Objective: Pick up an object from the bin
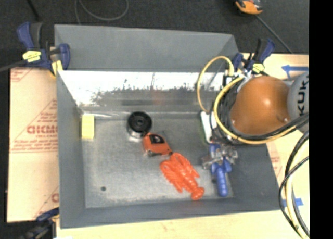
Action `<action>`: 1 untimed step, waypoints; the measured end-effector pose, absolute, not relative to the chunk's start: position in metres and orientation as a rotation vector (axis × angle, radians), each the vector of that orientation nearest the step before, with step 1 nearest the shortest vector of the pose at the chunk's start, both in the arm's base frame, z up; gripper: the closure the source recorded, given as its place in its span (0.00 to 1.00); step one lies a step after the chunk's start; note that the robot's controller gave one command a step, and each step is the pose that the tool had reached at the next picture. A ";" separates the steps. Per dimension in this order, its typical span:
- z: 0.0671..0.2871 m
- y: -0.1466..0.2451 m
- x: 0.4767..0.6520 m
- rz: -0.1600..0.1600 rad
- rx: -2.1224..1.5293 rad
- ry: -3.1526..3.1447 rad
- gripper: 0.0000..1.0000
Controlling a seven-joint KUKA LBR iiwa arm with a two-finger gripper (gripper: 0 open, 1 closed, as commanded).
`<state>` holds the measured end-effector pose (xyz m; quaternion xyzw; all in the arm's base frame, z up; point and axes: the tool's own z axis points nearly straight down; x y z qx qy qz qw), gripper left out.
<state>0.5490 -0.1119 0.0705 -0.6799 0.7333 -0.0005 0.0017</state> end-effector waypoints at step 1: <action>0.072 -0.112 0.549 0.000 -2.133 2.303 1.00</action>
Offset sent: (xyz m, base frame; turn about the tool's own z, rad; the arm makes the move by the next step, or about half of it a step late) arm 0.0001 -0.0001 0.0407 0.0000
